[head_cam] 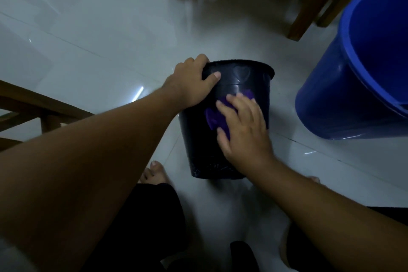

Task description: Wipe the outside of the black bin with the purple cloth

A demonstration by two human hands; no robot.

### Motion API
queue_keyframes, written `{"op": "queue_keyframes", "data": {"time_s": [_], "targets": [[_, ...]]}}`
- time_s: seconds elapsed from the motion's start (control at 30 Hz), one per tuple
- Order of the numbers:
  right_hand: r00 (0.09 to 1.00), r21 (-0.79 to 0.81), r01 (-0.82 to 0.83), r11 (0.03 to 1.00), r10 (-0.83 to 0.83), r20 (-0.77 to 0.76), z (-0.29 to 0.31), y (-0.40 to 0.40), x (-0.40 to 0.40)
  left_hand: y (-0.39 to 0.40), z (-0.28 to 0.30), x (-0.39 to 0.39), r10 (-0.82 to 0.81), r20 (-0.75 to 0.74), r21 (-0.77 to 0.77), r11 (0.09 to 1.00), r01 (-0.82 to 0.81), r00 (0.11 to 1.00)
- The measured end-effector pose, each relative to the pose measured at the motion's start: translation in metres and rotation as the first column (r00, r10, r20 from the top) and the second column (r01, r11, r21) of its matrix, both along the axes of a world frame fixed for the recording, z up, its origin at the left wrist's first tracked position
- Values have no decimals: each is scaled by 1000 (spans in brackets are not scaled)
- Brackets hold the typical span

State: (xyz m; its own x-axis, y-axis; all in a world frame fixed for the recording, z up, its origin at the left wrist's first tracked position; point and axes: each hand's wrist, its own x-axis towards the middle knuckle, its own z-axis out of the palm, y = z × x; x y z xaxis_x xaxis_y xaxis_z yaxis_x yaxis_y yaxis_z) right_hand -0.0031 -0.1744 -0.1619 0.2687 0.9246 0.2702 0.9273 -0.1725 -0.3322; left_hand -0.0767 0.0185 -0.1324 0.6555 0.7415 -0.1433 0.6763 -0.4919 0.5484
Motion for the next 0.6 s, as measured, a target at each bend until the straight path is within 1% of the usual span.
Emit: {"op": "queue_keyframes", "data": {"time_s": [0.1, 0.17, 0.23, 0.33, 0.4, 0.47, 0.6], "targets": [[990, 20, -128, 992, 126, 56, -13, -37, -10, 1, -2, -1, -15, -11, -10, 1000, 14, 1000], [984, 15, -167, 986, 166, 58, -13, -43, -11, 3, -2, 0, -23, -15, -16, 1000, 23, 1000], [989, -4, -144, 990, 144, 40, -6, -23, -6, 4, -3, 0, -21, -27, -28, 999, 20, 999], [1000, -14, 3, 1000, -3, -15, 7, 16, 5, 4, -1, 4, -29, -24, -40, 999, 28, 999], [998, -11, 57, 998, -57, -40, 9, 20, 9, 1, 2, 8, -25, -23, -35, 999, 25, 999], [999, -15, 37, 999, -37, -9, 4, -1, 4, -3, 3, 11, -29, -39, -37, 999, 28, 999], [995, 1, -101, 995, 101, 15, -13, -44, 0, -6, 4, 13, -24, -48, -36, 999, 22, 999]]}}
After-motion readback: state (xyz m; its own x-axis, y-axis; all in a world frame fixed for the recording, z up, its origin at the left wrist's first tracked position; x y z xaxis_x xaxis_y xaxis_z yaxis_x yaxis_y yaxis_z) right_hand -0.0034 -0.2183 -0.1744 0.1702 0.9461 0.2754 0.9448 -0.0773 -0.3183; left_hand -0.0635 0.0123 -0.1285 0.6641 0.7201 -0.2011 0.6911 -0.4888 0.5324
